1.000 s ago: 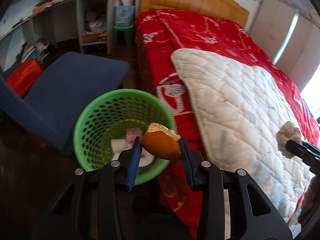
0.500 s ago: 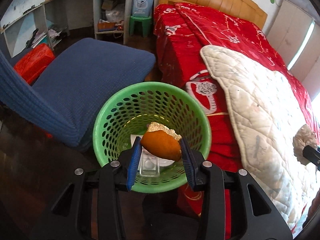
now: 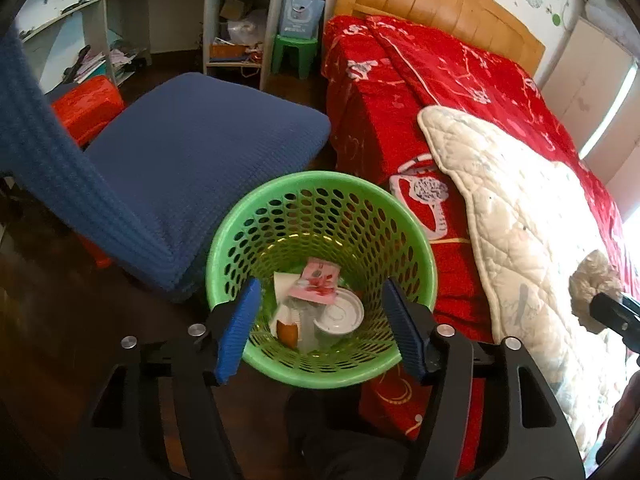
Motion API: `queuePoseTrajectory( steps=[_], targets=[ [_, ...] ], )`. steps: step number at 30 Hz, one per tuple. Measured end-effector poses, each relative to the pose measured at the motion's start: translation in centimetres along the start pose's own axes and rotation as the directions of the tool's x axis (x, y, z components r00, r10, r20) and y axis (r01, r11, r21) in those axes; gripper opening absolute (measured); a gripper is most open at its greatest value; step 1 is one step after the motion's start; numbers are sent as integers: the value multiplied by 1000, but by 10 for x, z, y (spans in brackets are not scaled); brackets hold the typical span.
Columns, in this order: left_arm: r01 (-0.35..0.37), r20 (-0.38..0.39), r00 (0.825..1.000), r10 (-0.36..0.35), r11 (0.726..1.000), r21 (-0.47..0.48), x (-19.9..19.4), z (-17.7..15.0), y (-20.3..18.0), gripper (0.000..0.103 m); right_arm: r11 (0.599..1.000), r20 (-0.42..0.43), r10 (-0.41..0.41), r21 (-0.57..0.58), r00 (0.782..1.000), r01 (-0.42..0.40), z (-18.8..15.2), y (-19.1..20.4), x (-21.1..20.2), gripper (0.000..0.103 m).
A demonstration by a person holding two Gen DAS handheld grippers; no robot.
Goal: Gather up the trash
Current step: 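Open the right tool over the green basket to drop the crumpled paper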
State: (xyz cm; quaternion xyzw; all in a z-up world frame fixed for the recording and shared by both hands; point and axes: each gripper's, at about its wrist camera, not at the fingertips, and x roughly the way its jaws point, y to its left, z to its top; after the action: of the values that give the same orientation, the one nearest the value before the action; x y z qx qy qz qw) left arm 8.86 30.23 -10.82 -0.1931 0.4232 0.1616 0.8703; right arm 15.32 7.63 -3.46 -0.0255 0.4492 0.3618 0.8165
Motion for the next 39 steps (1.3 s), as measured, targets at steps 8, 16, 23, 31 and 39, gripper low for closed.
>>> queuePoseTrajectory(
  steps=[8,16,23,31,39],
  targets=[
    [-19,34,999,20,1000,-19,-20,-7,15,70,999,-15,27,-31,1000,-28,8,22,18,49],
    [-42,64,997,44,998,-37,-40,-17,32,74,996,-40,47,-72,998,-50,20,51,44,50],
    [-50,79,995,53,998,-48,-48,-22,40,76,993,-56,51,-103,997,-57,33,73,71,51],
    [-48,76,996,53,996,-74,-49,-27,48,76,993,-50,41,-108,998,-46,43,85,91,70],
    [-49,88,994,57,995,-92,-56,-30,44,76,995,-48,35,-95,998,-40,35,79,81,76]
  ],
)
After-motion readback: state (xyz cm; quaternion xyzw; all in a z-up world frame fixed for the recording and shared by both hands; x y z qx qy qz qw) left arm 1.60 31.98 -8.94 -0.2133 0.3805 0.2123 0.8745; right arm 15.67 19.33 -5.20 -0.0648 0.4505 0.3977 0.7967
